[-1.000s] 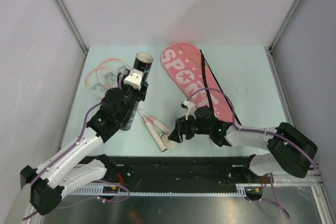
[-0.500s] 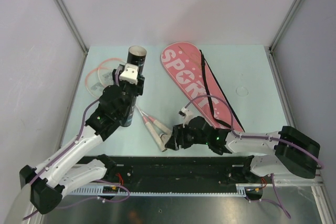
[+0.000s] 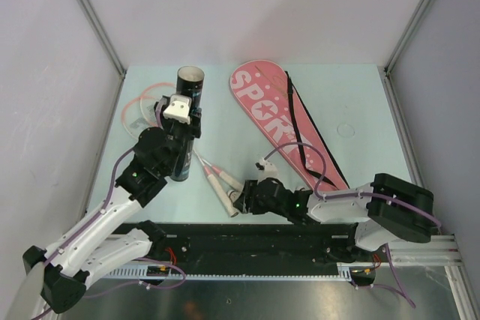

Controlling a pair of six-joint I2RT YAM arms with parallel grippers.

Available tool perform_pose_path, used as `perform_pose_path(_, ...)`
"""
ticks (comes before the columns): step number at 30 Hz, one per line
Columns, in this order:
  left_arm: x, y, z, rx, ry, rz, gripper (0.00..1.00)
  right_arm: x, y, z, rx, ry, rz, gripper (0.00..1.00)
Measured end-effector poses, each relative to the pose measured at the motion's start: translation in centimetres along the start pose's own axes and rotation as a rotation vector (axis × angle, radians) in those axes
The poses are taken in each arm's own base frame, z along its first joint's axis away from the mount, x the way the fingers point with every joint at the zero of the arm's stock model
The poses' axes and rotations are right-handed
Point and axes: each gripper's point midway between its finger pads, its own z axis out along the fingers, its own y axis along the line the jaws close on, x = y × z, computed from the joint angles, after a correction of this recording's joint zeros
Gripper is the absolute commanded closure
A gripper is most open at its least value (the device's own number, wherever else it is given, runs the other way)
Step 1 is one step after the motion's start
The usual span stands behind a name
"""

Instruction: Pack up the badminton gear

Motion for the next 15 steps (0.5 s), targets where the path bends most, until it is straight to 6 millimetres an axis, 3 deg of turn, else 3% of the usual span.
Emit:
perform_pose_path(4,-0.1,-0.1,-0.2,0.01,-0.006,-0.007,0.99,-0.6,0.9,0.6,-0.005,-0.03,0.007,0.45)
perform_pose_path(8,0.0,-0.2,-0.2,0.016,-0.006,-0.01,0.99,-1.4,2.0,0.9,-0.017,-0.054,0.018,0.53)
perform_pose_path(12,-0.1,-0.3,-0.3,0.022,-0.01,-0.015,0.99,-1.8,2.9,1.6,-0.02,-0.062,0.019,0.81)
perform_pose_path(13,-0.1,-0.3,-0.3,0.023,-0.01,-0.016,0.99,-1.8,2.9,1.6,-0.017,-0.065,0.018,0.95)
perform_pose_path(15,-0.1,-0.3,-0.3,0.024,-0.012,-0.017,0.99,-2.0,2.9,1.6,-0.007,-0.076,0.017,1.0)
